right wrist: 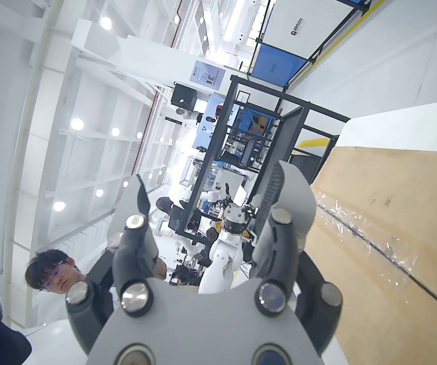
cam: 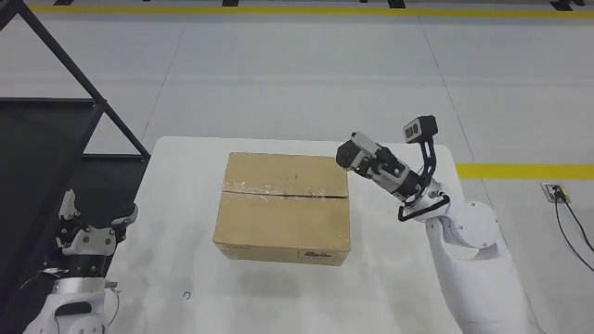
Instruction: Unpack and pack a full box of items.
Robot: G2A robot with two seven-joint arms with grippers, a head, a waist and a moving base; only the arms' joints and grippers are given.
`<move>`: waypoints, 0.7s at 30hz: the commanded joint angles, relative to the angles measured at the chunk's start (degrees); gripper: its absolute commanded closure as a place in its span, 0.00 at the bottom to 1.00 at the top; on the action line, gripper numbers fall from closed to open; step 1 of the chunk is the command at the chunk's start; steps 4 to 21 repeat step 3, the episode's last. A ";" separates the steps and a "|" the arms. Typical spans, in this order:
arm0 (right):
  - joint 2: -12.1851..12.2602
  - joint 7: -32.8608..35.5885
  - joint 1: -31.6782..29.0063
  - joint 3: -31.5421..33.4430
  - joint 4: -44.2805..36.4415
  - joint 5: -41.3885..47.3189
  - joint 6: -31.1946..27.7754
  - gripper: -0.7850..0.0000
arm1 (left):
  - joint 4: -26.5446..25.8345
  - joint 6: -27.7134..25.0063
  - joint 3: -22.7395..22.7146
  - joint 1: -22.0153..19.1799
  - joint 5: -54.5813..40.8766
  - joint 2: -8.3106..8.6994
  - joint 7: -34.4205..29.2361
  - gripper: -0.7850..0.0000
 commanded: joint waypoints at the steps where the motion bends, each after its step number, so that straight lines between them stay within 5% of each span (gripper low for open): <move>1: 0.00 0.00 0.00 0.00 0.00 0.00 0.00 0.12 | 0.00 0.00 0.00 0.00 0.00 0.00 0.00 0.00; 3: 0.00 -0.01 0.00 -0.01 0.00 -0.01 0.01 0.05 | 0.00 0.00 0.00 0.00 0.00 0.00 0.00 0.00; 21: 0.00 -0.01 0.00 -0.01 0.00 -0.01 0.01 0.05 | 0.00 0.00 0.00 0.00 0.00 0.00 0.00 0.00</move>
